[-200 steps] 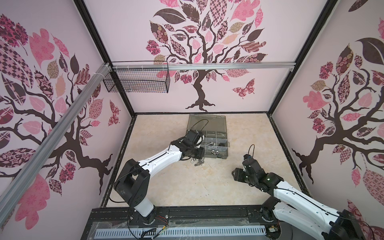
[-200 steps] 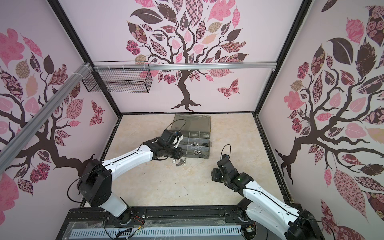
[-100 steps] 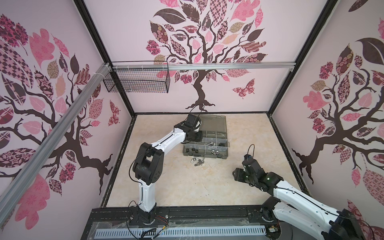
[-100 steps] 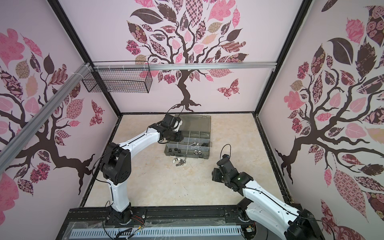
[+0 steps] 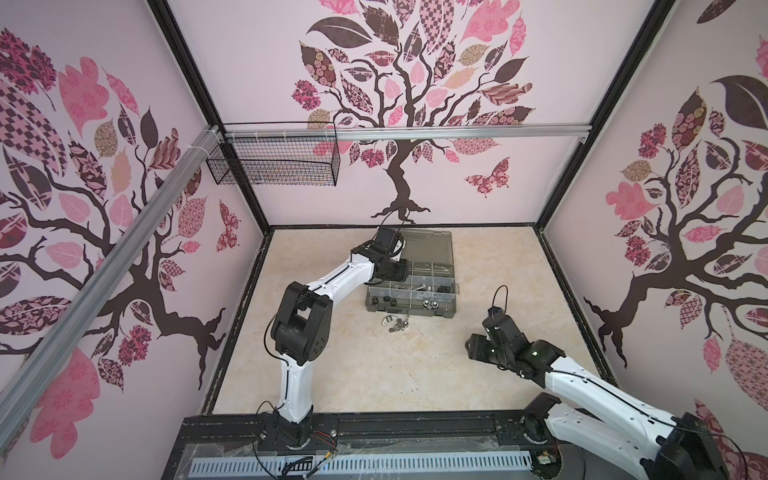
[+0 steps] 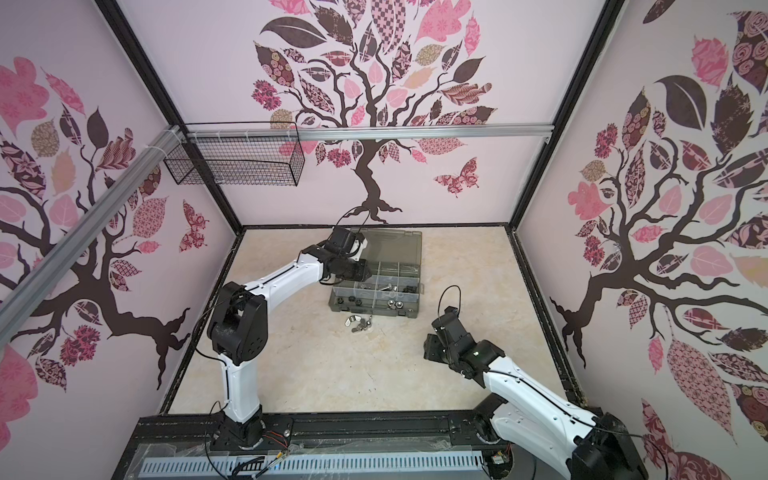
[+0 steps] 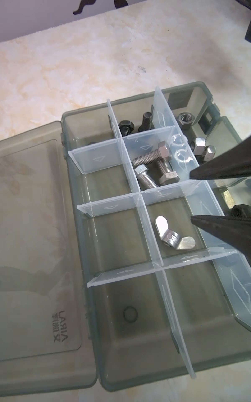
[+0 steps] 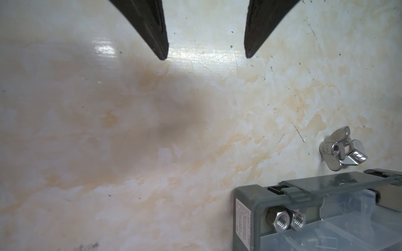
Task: Sort the screws and nuts into containers
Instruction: Place the nut into the container, then pick up the nut from the center of the table.
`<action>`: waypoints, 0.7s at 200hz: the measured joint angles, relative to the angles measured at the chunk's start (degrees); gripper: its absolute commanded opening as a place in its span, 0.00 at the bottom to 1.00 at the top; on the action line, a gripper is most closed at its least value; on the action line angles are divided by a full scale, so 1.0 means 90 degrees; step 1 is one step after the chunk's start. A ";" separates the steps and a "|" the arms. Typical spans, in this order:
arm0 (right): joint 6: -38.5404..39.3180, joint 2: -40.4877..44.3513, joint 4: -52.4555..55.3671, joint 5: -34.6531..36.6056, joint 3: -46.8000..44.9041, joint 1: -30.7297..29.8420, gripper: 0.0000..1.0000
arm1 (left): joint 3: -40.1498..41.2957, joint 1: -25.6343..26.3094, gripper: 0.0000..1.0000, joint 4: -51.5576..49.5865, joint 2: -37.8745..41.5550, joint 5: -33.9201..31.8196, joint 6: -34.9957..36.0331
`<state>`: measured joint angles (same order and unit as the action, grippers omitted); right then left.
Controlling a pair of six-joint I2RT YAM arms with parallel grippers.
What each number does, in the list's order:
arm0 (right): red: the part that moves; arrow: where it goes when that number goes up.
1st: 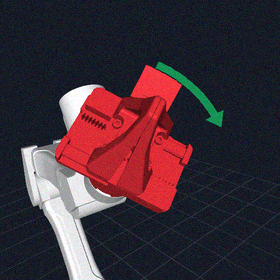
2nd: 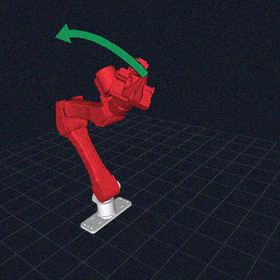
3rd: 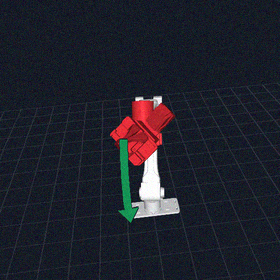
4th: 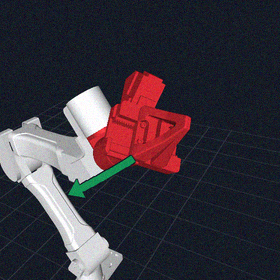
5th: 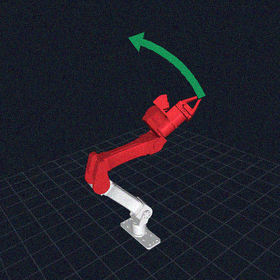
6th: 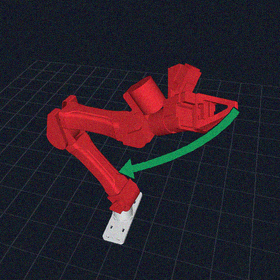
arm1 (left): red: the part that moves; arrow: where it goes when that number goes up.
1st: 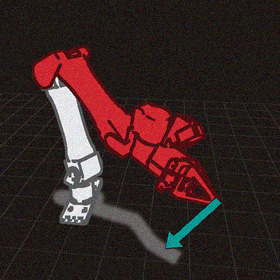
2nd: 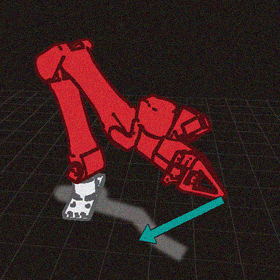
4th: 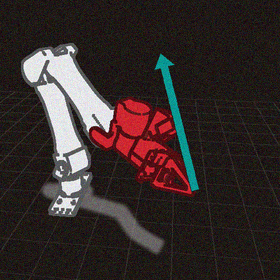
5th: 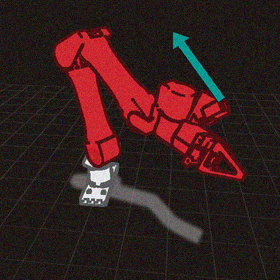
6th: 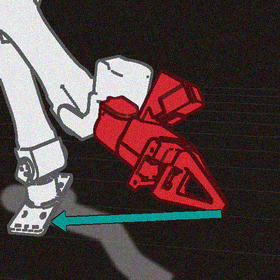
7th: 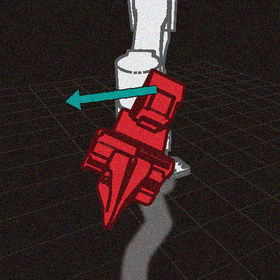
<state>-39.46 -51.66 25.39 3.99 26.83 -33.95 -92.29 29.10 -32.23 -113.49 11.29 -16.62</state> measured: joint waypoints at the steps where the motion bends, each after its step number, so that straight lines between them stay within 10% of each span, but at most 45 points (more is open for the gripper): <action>1: 0.0000 -0.0005 0.0000 0.0005 0.0007 0.0000 0.59 | 0.0010 0.0000 0.32 0.0005 0.0007 0.0000 -0.0005; 140: 0.0461 -0.1977 -0.1353 -0.0335 0.1076 -0.0080 0.57 | 0.3883 -0.0036 0.33 0.0668 0.4165 -0.0221 -0.1105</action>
<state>-35.31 -69.45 13.21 0.97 36.51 -34.68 -57.34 28.77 -26.22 -76.01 9.30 -26.57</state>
